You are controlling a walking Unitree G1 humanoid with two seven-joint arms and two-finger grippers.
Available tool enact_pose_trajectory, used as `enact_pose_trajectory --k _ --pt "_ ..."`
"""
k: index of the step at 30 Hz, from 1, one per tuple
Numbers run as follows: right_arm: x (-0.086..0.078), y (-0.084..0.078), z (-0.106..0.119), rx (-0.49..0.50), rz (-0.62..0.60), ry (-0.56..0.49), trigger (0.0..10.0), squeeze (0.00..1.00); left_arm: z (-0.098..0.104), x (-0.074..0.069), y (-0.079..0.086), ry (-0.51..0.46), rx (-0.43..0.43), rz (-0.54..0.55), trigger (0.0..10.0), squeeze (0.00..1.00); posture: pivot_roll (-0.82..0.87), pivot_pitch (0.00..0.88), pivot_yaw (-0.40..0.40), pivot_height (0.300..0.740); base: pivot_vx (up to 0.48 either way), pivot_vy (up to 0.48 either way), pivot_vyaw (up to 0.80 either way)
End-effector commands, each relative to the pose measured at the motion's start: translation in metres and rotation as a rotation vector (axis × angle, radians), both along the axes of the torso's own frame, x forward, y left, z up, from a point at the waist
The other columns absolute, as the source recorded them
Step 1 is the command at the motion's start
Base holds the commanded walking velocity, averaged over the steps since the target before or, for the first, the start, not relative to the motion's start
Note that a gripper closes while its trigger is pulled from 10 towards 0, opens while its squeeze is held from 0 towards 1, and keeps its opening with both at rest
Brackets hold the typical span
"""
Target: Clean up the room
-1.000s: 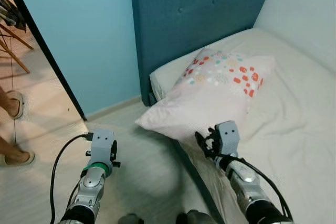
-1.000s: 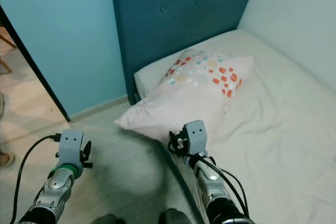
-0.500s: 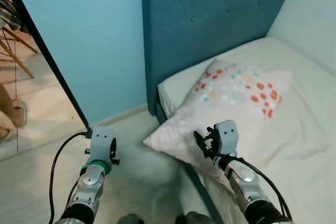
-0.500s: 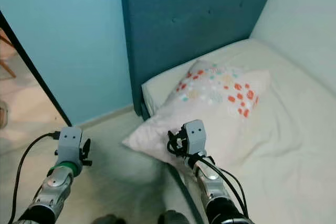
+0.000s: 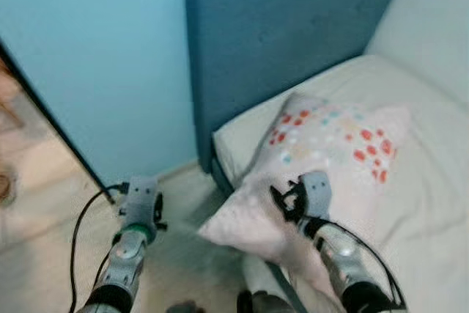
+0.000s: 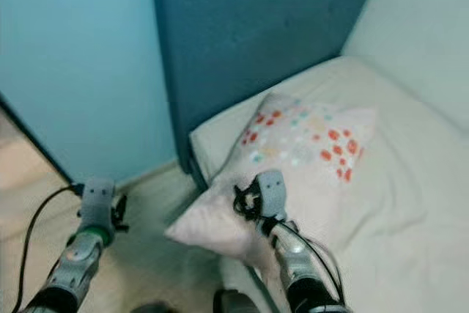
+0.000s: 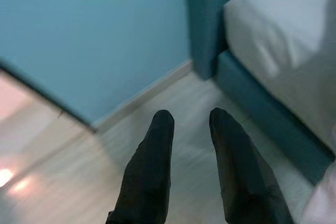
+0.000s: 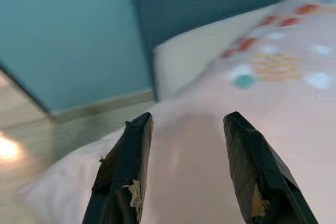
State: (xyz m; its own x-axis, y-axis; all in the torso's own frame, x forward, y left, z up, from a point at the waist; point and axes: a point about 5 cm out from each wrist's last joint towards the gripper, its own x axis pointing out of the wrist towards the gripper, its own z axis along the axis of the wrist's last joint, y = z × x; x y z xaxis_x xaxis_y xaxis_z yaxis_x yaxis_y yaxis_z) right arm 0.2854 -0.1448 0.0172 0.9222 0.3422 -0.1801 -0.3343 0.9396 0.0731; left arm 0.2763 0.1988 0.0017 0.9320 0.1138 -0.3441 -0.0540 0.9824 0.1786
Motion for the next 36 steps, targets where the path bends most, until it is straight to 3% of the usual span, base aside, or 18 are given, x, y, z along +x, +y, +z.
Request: enact_pose_trajectory --k 1,11,28,36 --pt "-0.005 0.003 -0.007 0.016 -0.005 0.034 10.0 0.00 -0.003 -0.003 0.000 0.017 -0.004 0.002 10.0 0.00 -0.06 0.029 0.027 0.734 0.292 0.000 -0.80" --pt "-0.005 0.002 -0.007 0.017 -0.015 0.037 10.0 0.00 -0.001 0.000 -0.006 0.005 -0.038 -0.025 10.0 0.00 -0.06 0.034 0.031 0.734 0.109 0.000 -0.80" --pt "-0.005 0.002 -0.006 -0.010 -0.017 0.025 10.0 0.00 0.008 0.006 -0.012 -0.027 -0.074 -0.048 10.0 0.00 -0.05 0.038 0.032 0.734 0.000 0.000 0.00" --pt "-0.005 0.002 -0.006 -0.017 -0.022 0.025 10.0 0.00 0.019 0.013 -0.026 -0.070 -0.114 -0.080 10.0 0.00 -0.06 0.038 0.030 0.704 0.000 0.000 0.00"
